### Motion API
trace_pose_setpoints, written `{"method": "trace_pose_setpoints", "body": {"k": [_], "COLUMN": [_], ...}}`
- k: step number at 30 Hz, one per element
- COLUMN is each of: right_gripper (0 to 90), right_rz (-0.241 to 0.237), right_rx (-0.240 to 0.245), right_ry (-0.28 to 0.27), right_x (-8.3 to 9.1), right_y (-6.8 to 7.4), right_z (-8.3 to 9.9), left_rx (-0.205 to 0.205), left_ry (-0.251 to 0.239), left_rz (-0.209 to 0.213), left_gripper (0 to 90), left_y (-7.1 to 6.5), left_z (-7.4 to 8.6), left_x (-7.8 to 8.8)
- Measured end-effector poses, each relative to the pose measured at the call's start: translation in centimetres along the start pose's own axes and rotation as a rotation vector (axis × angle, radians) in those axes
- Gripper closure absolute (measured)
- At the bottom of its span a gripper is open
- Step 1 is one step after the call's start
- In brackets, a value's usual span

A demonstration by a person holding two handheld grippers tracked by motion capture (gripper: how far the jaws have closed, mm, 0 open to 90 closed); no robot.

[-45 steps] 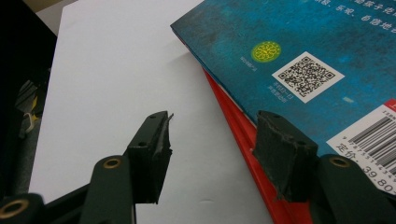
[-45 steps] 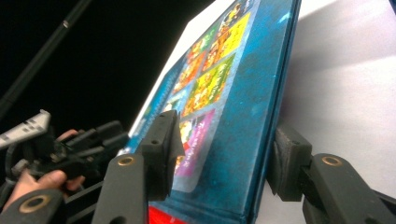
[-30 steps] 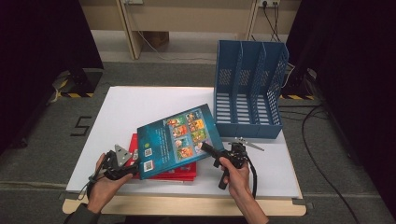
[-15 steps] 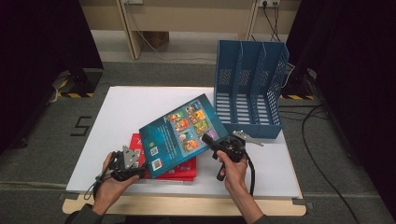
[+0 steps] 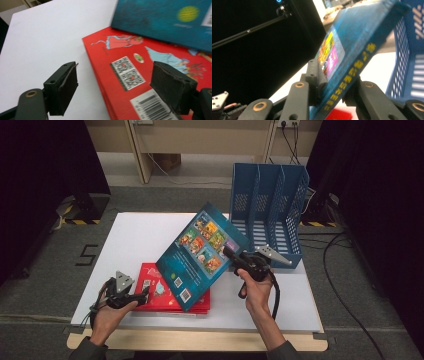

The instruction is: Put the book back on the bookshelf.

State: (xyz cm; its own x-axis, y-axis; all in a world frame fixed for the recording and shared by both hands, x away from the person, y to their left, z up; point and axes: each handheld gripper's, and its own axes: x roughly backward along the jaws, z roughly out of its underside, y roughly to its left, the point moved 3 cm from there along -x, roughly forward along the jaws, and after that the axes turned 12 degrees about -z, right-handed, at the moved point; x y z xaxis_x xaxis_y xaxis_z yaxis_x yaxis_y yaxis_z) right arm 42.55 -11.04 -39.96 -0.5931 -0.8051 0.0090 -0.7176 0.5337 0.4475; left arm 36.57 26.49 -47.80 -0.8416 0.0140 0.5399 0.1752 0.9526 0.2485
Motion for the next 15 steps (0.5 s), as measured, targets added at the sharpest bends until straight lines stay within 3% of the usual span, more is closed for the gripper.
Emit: {"method": "trace_pose_setpoints", "body": {"k": [8, 11, 15], "right_gripper": [76.6, 77.6, 78.4], "right_rz": [-0.036, -0.046, -0.057], "right_rx": [0.060, 0.079, 0.143], "right_ry": [-0.031, -0.046, -0.054], "right_x": [-0.4, -0.4, -0.5], "right_y": [0.7, 0.9, 1.4], "right_z": [-2.4, -3.0, -4.0], "left_rx": [0.091, 0.101, 0.100], "left_ry": [0.027, 0.037, 0.043], "left_rz": [-0.018, -0.024, -0.033], "left_gripper": [20.9, 20.8, 20.8], "left_y": [2.5, 2.9, 3.2], "left_z": [0.7, 0.9, 1.1], "left_x": [-1.0, -1.1, -1.4]}}
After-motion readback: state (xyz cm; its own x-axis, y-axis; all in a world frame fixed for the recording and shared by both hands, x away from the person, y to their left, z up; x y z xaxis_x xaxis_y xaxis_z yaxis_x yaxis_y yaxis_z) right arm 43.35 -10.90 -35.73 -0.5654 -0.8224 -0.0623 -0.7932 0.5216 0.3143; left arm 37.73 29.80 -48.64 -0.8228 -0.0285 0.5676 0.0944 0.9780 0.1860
